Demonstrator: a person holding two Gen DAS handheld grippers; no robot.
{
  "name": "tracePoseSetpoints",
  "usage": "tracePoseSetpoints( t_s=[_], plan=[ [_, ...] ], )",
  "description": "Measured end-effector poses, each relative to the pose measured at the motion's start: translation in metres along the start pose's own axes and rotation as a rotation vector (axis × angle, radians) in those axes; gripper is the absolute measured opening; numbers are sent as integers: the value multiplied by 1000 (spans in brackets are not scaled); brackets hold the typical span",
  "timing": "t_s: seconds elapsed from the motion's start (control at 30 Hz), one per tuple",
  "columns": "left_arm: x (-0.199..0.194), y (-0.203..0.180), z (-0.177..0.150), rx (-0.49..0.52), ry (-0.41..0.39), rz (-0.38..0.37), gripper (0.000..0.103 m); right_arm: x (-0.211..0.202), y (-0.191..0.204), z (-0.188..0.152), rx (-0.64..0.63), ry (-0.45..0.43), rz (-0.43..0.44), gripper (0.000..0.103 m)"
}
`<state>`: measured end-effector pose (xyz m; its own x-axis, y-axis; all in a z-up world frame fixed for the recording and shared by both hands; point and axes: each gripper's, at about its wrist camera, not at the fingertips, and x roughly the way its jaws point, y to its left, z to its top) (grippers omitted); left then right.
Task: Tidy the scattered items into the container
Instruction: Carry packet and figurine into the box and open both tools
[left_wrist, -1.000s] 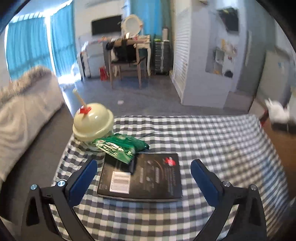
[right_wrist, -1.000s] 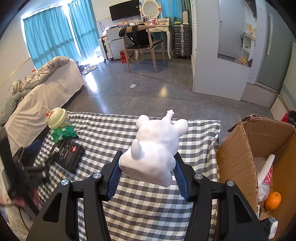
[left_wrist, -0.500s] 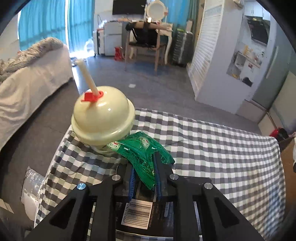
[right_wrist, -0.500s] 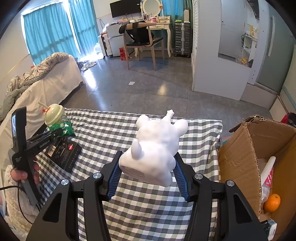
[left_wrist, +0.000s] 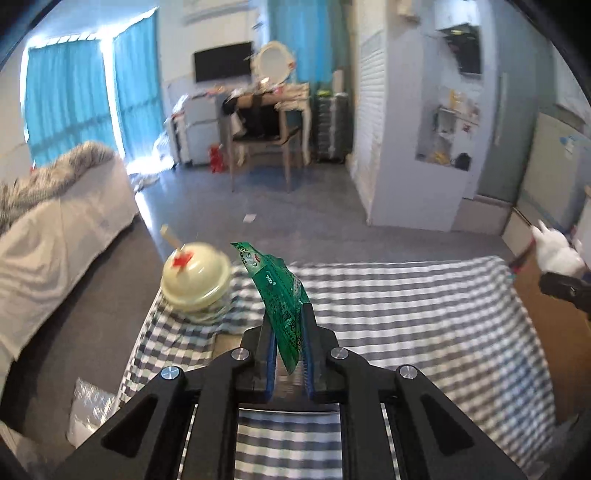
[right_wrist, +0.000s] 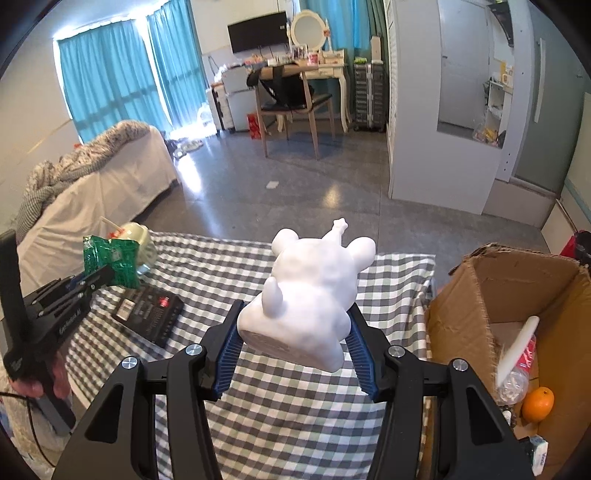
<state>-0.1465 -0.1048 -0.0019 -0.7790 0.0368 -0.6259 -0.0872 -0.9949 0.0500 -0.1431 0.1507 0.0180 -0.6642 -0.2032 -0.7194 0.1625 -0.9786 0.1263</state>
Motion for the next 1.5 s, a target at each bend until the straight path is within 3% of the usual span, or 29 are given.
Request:
tracePoseSetpoints(
  t_s=[0.3, 0.43, 0.63, 0.8, 0.93, 1.0, 1.03, 1.17, 1.27, 1.37, 1.5],
  plan=[
    [-64, -94, 22, 127, -103, -129, 12, -70, -27, -18, 40, -104, -14, 52],
    [-89, -150, 28, 200, -149, -232, 12, -102, -51, -28, 74, -147, -46, 52],
    [-117, -249, 38, 330, -183, -453, 12, -143, -106, -53, 158, -176, -120, 52],
    [-117, -317, 39, 413, -149, -588, 12, -166, -151, -75, 226, -176, -202, 52],
    [-91, -359, 28, 463, -57, -599, 12, -158, -184, -90, 283, -118, -254, 52],
    [-78, -373, 20, 483, -3, -588, 16, -147, -197, -96, 305, -73, -271, 52],
    [-71, -378, 15, 502, 20, -564, 23, -140, -203, -99, 316, -41, -277, 53],
    [-57, -372, 9, 498, 43, -394, 76, -123, -216, -107, 328, 46, -297, 56],
    [-52, -353, 16, 419, 52, -397, 93, -131, -221, -110, 336, 9, -282, 70],
    [-54, -330, 24, 371, 42, -404, 100, -137, -212, -105, 319, -37, -274, 73],
    [-64, -307, 32, 362, -7, -369, 101, -139, -197, -99, 289, -67, -240, 73]
  ],
)
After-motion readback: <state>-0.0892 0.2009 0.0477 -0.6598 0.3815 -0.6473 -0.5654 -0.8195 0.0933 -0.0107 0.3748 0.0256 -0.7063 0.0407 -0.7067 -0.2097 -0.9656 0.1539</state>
